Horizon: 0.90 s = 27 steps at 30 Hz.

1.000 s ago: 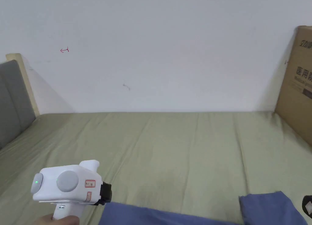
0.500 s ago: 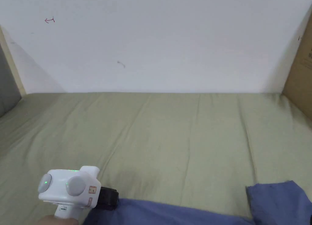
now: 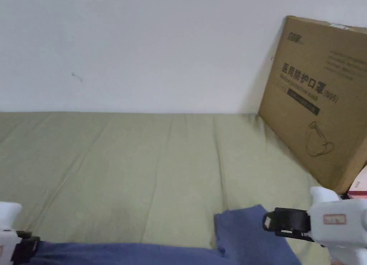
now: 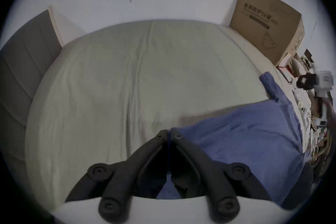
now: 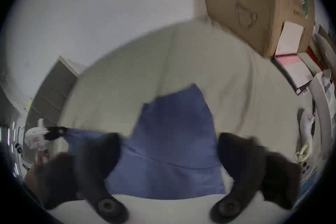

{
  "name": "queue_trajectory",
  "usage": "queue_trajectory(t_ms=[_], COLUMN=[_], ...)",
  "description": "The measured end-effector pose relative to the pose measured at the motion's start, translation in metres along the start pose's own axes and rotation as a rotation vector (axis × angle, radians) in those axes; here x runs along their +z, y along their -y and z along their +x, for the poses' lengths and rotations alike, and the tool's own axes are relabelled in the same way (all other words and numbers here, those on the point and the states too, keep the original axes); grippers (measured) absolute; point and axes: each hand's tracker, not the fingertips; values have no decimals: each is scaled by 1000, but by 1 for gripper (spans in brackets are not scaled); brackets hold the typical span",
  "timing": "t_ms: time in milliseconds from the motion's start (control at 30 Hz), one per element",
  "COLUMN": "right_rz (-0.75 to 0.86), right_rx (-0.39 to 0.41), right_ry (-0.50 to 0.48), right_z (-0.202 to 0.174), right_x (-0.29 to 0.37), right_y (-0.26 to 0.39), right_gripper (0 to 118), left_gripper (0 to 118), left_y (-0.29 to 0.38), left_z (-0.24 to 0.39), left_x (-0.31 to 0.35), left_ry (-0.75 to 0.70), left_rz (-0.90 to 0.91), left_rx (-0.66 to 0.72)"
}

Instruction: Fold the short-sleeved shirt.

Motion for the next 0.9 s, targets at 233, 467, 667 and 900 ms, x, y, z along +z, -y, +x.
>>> queue_trajectory(t_ms=[233,467,667,900], right_rz=[-197,-250,-244,-185], right_rx=[-32,38,40,156], right_ry=[154,231,224,236], right_z=[34,24,24,4], right_x=[-84,-127,-120,-89], right_y=[-25,-11,-10,-7], right_gripper=[111,117,117,61], left_gripper=[1,1,1,1], left_y=[10,25,38,43], left_z=[2,0,-1,-5], left_x=[36,27,16,19], left_ry=[13,28,36,37], left_rz=[46,-15,-54,-60], left_rx=[51,104,138,149])
